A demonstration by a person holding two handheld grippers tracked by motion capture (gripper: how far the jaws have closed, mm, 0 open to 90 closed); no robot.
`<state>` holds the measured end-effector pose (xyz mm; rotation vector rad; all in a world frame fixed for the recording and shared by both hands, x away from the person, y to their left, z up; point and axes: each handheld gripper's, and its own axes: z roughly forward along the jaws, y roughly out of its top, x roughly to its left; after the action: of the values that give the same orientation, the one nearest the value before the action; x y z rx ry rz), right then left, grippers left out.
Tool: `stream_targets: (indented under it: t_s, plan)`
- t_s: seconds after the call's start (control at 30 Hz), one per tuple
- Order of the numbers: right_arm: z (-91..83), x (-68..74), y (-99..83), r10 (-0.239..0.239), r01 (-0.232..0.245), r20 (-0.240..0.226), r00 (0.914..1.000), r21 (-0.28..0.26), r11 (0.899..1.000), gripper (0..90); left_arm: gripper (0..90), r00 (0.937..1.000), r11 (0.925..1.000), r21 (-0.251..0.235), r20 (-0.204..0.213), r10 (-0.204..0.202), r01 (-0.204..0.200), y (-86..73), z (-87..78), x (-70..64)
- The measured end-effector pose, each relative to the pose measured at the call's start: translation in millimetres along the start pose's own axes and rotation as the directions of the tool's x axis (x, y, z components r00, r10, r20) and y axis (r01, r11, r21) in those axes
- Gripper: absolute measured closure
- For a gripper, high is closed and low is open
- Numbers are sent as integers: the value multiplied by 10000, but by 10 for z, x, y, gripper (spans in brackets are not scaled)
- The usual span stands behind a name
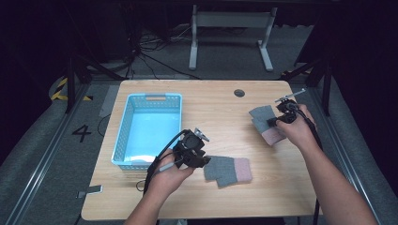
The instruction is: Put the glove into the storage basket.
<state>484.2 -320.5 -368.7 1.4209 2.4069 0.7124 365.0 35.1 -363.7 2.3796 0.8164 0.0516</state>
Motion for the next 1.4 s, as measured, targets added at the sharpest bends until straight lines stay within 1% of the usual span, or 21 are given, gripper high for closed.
stream_targets:
  t_s: [0.07, 0.23, 0.4, 0.5, 0.53, 0.7, 0.73, 0.83, 0.93, 1.03, 1.07, 1.13, 1.27, 1.37, 1.4]
  plan:
    - [-46, 39, 6, -199, 200, -185, 9996, 4, 9998, 871, 664, 10000, 10000, -7, 7, 11, -11, 1, 0, -1]
    - [-160, 159, 13, -658, 656, -338, 9973, -89, 9978, 871, 664, 10000, 10000, -31, -15, 10, -10, 3, -4, -10]
    - [-273, 292, 10, -1245, 1235, -604, 9904, -192, 9922, 871, 663, 10000, 10000, -89, -17, 7, -7, 2, -18, -9]
    - [-326, 381, -12, -1681, 1677, -811, 9824, -122, 9858, 871, 661, 10000, 10000, -93, -22, 9, -10, 1, -22, -7]
    - [-342, 409, -21, -1858, 1857, -904, 9784, -89, 9826, 870, 660, 10000, 10000, -85, 4, 7, -6, 2, -19, -7]
    - [-418, 574, -57, -2256, 2248, -1280, 9658, -205, 9742, 870, 659, 10000, 10000, -75, 14, 15, -15, 8, -19, -19]
    - [-426, 605, -61, -2378, 2369, -1366, 9617, -228, 9713, 871, 658, 10000, 10000, -92, 2, 31, -31, 8, -19, -22]
    - [-439, 686, -75, -2605, 2608, -1535, 9532, -185, 9652, 871, 658, 10000, 9999, -98, 12, 29, -29, 7, -27, -23]
    - [-457, 768, -92, -2906, 2916, -1698, 9417, -193, 9563, 871, 658, 10000, 9999, -112, 2, 3, -3, 4, -32, -18]
    - [-479, 830, -105, -3108, 3120, -1857, 9322, -235, 9498, 870, 658, 10000, 9999, -128, -4, 11, -11, 3, -40, -12]
    - [-484, 854, -110, -3138, 3151, -1906, 9302, -243, 9488, 870, 657, 10000, 9999, -129, 6, 3, -3, 3, -43, -13]
    - [-482, 895, -126, -3350, 3362, -2002, 9207, -288, 9413, 869, 654, 10000, 9998, -178, -30, -25, 24, 2, -51, -10]
    - [-464, 968, -189, -3542, 3529, -2223, 9084, -468, 9345, 869, 654, 10000, 9997, -247, -45, -52, 51, -4, -84, 11]
    - [-436, 1046, -253, -3701, 3660, -2437, 8965, -636, 9285, 869, 648, 9999, 9994, -339, -72, -116, 113, -9, -94, 17]
    - [-424, 1087, -277, -3833, 3785, -2490, 8894, -692, 9230, 869, 646, 9999, 9994, -339, -72, -116, 113, -9, -94, 17]
